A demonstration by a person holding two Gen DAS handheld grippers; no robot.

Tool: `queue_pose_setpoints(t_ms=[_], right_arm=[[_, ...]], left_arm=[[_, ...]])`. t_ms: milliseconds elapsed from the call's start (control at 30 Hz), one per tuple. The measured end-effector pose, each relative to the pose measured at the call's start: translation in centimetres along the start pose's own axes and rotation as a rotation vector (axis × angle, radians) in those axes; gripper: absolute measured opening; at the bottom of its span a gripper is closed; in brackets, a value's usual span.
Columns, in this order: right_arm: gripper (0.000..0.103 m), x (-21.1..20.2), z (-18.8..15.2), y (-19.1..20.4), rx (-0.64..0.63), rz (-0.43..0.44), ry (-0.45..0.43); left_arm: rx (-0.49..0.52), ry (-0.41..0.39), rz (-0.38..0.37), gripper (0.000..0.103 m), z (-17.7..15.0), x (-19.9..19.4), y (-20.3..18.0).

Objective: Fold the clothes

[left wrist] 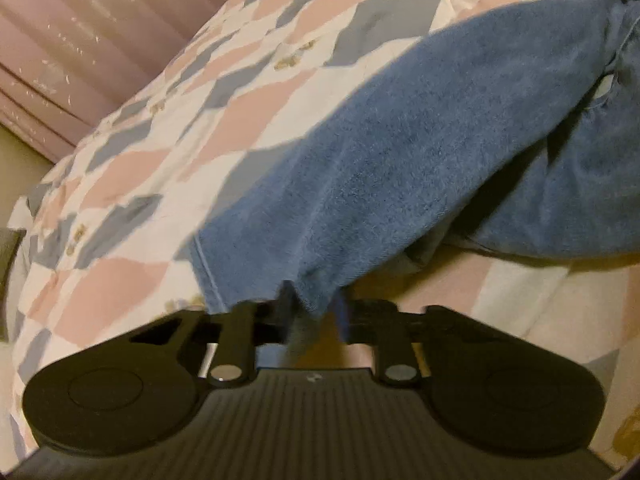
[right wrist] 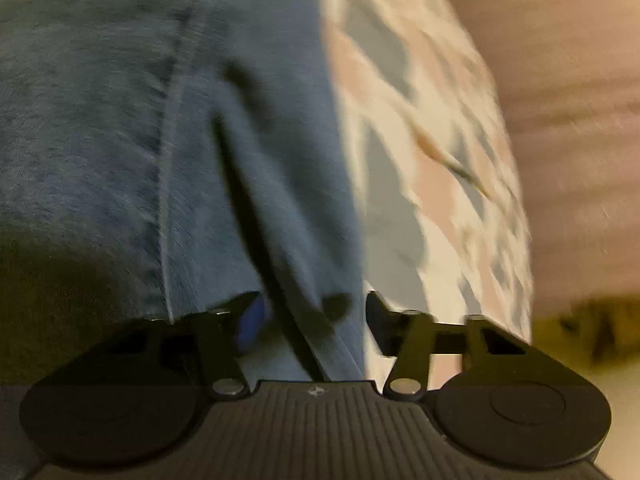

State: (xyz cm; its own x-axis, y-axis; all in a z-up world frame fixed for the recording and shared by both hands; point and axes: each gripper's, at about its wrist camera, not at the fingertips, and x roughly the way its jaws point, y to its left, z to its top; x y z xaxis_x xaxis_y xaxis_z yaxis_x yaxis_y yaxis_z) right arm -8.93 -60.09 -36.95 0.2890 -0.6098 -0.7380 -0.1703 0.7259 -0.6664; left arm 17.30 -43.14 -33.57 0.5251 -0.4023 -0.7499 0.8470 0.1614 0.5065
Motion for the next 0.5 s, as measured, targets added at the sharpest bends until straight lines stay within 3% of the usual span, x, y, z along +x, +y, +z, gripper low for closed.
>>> queue_pose_setpoints(t_ms=[33,67,200,233,267,300,367,400,433,500], right_arm=[[0.004,0.1,0.1,-0.4,0.015,0.028,-0.014],[0.003,0.2,0.1,-0.8,0.034,0.055,-0.027],[0.003,0.5,-1.1,-8.0,0.401,0.072,-0.08],[0.003,1.2,-1.2,-10.2,0.509,0.062,-0.066],[0.006,2.0,-1.2,-12.3,0.617,0.052,-0.05],[0.025,2.9,-1.1,-14.2,0.73,0.067,-0.017],[0.034,4.8,-1.3,-17.4,0.939,0.103,0.071],[0.045,5.0,-1.6,-18.2,0.995,0.112,0.085],[0.051,4.6,-2.0,-18.3,1.03,0.1,0.081],[0.084,3.2,-3.1,-17.9,1.092,0.072,0.065]], left_arm=[[-0.022,-0.015,-0.003,0.015,0.6,-0.5,1.0],[-0.04,-0.038,-0.006,0.015,1.5,-0.9,2.1],[-0.043,-0.155,0.022,0.017,9.3,0.4,5.9],[-0.052,-0.175,0.043,0.02,12.0,1.3,6.8],[-0.083,-0.18,0.061,0.031,14.9,2.3,7.8],[-0.131,-0.182,0.07,0.042,17.3,3.0,8.9],[-0.252,-0.185,0.026,0.042,19.6,3.5,11.3],[-0.324,-0.176,-0.023,0.044,19.9,3.4,12.4],[-0.398,-0.148,-0.085,0.047,19.0,3.5,13.2],[-0.541,-0.076,-0.207,0.05,16.6,3.8,14.3]])
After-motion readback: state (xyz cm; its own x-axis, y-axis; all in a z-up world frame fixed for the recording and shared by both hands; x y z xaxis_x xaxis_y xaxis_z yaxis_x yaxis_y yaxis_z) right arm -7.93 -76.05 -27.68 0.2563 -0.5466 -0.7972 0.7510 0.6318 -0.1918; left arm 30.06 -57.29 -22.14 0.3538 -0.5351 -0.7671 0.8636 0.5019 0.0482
